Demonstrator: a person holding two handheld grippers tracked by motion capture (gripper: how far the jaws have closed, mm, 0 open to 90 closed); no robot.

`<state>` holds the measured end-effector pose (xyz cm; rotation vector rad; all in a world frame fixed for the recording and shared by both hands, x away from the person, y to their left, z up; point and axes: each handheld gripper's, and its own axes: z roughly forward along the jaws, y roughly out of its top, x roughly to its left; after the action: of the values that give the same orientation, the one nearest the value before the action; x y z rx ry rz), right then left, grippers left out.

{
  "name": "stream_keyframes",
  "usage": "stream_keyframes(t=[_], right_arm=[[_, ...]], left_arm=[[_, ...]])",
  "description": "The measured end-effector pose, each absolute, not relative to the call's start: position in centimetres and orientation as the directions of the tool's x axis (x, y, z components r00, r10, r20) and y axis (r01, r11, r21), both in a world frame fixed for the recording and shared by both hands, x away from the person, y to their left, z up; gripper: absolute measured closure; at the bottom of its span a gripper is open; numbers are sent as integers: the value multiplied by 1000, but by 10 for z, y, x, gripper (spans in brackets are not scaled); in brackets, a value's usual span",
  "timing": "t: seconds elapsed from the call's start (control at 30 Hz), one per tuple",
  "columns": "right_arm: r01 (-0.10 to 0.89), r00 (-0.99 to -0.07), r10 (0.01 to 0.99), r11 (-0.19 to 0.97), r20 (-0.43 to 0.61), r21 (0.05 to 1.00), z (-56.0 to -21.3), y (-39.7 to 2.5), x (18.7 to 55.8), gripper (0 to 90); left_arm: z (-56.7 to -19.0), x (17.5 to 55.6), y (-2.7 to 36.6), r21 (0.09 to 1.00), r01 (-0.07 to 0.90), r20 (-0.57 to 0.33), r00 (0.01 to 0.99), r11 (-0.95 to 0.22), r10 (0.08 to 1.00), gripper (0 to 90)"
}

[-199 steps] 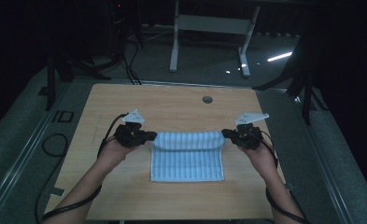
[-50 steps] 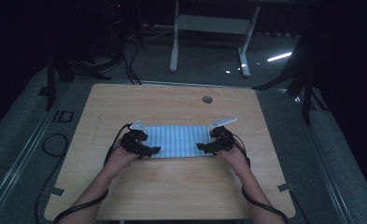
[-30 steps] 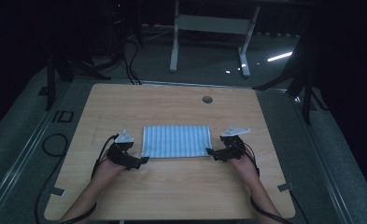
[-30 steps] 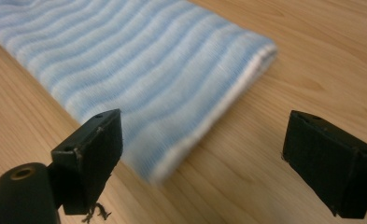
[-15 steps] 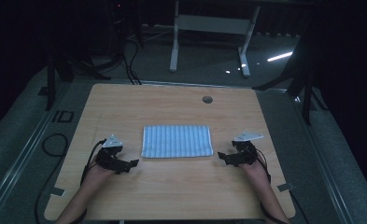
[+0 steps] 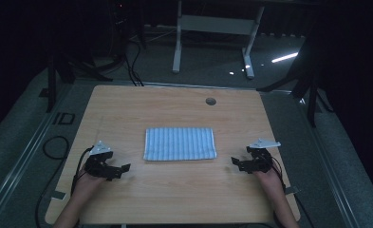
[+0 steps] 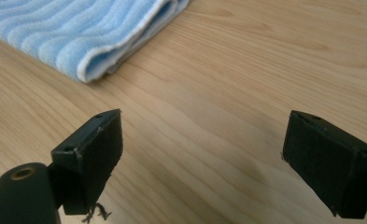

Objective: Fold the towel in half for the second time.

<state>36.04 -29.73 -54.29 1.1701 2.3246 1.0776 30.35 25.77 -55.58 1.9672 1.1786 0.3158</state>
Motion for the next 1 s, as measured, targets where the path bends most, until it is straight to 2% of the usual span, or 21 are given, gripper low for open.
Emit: stream_keyframes(t=[0.6, 1.0], right_arm=[[588, -482, 872, 250, 86, 769, -539, -358, 338, 120], [591, -428, 899, 202, 91, 781, -540, -374, 334, 129]], left_arm=[[-553, 283, 290, 752, 629, -170, 474, -197, 864, 17], [-553, 276, 299, 752, 635, -175, 452, -177, 875, 17]])
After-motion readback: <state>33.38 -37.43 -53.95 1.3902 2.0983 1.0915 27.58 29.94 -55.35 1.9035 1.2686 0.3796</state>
